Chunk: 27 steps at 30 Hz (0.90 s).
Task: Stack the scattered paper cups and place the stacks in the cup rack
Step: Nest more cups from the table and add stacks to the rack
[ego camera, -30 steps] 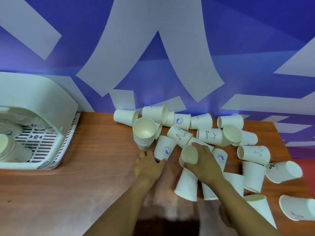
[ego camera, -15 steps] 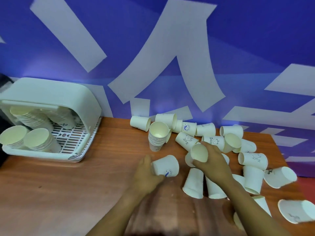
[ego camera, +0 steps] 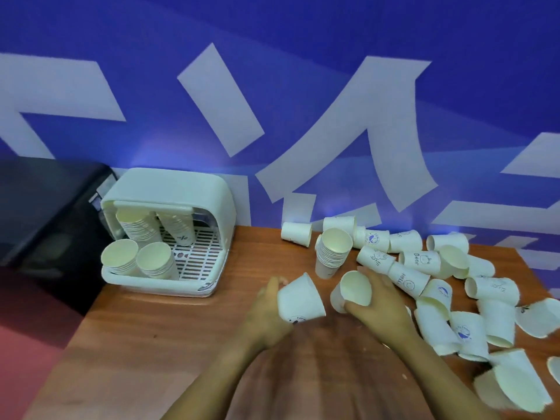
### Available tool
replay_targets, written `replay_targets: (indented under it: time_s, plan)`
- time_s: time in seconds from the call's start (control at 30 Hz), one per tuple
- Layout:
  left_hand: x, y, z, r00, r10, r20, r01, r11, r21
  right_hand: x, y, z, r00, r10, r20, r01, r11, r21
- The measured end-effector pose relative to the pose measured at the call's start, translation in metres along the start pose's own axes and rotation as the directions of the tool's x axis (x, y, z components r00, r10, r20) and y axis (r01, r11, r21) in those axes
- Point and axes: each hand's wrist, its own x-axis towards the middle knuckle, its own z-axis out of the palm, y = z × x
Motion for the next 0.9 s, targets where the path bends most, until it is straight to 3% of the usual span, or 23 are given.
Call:
replay_targets:
  time_s: [0.17,0.47,0.7,0.9]
  plan:
    - [-0.013,-0.041,-0.069,1.000,0.010,-0.001,-0.010,1.000,0.025,-0.017,-0.067,0.043,0.999,0.001,0.042,-0.002,1.000,0.023]
    - [-0.044,-0.125,-0.186,0.991,0.012,-0.134,0.017,0.978,0.207,-0.033,-0.187,0.128,0.997,-0.028,0.067,0.027,0.999,0.017]
    - [-0.055,-0.164,-0.255,0.987,0.039,-0.156,-0.042,0.999,-0.019,-0.034,-0.253,0.167,0.987,-0.074,0.144,0.069,0.997,0.037]
    - [-0.042,-0.164,-0.297,0.964,0.076,-0.256,-0.111,0.986,-0.123,-0.015,-0.282,0.178,0.979,-0.149,0.142,0.149,0.989,0.011]
